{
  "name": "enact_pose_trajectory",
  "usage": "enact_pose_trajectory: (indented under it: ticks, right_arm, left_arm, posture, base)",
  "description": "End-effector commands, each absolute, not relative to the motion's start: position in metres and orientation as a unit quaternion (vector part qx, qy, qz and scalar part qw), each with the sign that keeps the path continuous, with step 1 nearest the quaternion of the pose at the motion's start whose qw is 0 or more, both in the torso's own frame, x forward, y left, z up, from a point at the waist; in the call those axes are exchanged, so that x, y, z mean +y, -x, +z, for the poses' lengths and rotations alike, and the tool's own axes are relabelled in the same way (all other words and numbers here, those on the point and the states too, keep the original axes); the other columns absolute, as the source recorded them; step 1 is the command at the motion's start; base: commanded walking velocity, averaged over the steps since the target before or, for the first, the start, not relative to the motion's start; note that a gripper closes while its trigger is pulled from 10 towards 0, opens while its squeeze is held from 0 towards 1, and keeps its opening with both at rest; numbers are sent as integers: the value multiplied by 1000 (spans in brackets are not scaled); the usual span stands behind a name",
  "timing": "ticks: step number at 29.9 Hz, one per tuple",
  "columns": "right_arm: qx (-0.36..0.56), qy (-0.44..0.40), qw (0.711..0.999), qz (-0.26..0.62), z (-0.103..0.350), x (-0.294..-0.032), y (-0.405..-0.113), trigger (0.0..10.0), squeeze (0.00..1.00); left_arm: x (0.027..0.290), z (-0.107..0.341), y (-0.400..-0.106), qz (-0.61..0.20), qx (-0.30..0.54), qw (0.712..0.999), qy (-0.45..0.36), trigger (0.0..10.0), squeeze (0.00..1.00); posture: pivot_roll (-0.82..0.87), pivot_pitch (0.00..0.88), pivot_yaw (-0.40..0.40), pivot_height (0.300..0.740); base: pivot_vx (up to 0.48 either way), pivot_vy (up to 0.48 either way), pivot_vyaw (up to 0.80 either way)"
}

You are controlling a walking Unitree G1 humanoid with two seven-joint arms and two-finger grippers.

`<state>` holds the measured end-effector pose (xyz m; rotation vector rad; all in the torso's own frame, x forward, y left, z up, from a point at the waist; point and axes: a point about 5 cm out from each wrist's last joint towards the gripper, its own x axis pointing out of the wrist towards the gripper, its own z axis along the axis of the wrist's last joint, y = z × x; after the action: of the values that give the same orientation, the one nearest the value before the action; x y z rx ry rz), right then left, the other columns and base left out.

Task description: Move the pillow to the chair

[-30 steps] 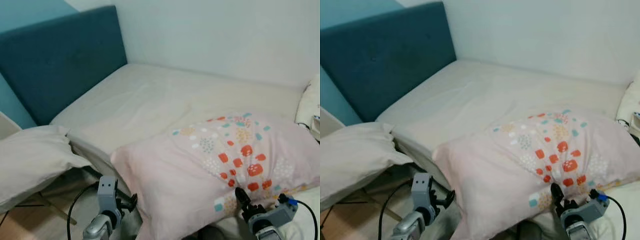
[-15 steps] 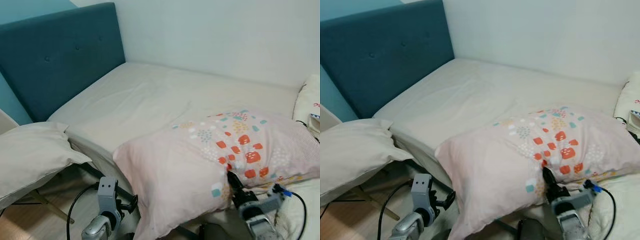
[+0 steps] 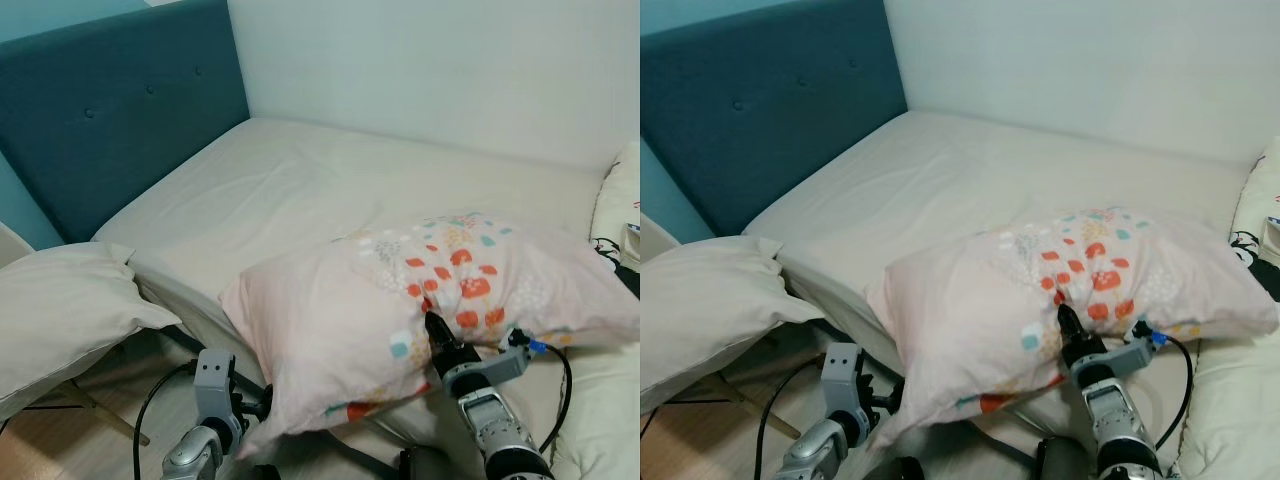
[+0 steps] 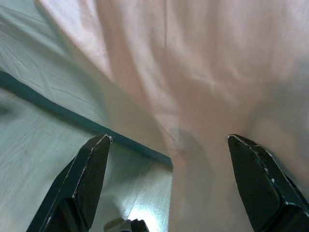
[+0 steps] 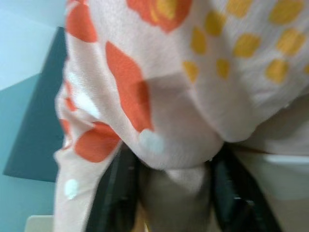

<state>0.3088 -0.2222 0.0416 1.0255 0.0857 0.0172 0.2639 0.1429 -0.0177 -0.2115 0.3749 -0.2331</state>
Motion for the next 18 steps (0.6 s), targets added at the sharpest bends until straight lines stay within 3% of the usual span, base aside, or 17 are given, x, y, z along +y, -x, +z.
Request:
enact_pose_trajectory:
  ticks: [1, 18]
  right_arm:
    - [16, -494, 869, 34, 56, -217, -319, 0, 0]
    - [-41, -456, 886, 78, 78, -220, -321, 0, 0]
  left_arm:
    - [145, -15, -266, -114, 176, 972, 104, 10000, 0]
    - [138, 3, -286, -102, 143, 975, 133, 10000, 0]
  posture:
    - [5, 55, 131, 572]
    - [-14, 43, 129, 572]
  base:
    - [0, 0, 0]
    - [0, 0, 0]
